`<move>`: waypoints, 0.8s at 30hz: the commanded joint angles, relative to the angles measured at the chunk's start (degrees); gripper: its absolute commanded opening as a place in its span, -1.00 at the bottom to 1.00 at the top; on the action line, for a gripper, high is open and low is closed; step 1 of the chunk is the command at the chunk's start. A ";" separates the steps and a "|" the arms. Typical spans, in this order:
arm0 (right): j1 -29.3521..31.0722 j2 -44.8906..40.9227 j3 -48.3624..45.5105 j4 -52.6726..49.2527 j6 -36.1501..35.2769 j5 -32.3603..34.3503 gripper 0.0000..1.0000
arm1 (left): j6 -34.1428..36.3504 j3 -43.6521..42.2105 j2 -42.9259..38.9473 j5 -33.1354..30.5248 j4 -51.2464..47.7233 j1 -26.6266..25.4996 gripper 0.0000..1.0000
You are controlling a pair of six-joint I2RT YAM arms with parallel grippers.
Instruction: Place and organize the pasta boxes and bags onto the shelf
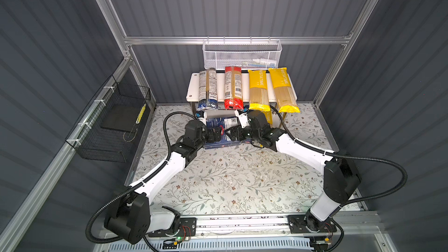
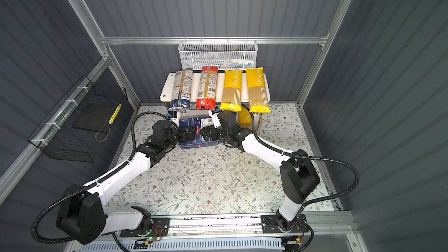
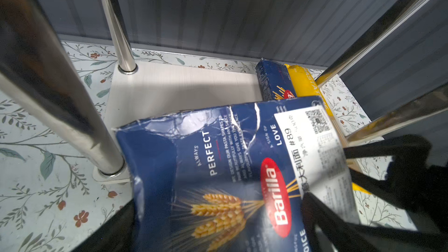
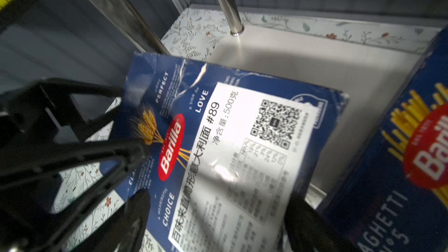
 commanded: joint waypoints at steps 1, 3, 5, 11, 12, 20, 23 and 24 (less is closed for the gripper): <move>2.50 -0.49 4.40 12.35 -2.44 -7.39 0.74 | -1.34 0.97 2.41 11.25 5.83 -2.53 0.99; 2.24 0.19 4.52 12.69 -2.31 -7.24 0.74 | -1.38 1.02 3.30 11.06 7.05 -2.50 0.99; 2.00 1.03 4.74 13.13 -1.94 -7.21 0.75 | -1.42 1.44 4.46 10.62 8.42 -2.46 0.99; 1.08 2.87 4.82 14.02 -0.61 -7.56 0.75 | 0.67 4.73 7.34 9.36 7.51 -2.53 0.99; 0.99 3.02 4.82 14.02 -0.55 -7.57 0.75 | 1.06 5.25 7.63 8.77 6.86 -2.53 0.99; 0.73 3.56 1.86 14.54 0.68 -6.99 0.75 | 1.68 9.79 8.94 5.59 3.47 -2.44 0.99; 0.73 3.53 0.00 14.85 0.90 -6.25 0.75 | 1.65 10.54 9.21 4.41 3.28 -2.44 0.99; 0.73 3.52 -0.50 14.87 0.90 -5.98 0.76 | 1.70 10.68 9.35 3.98 3.21 -2.44 0.99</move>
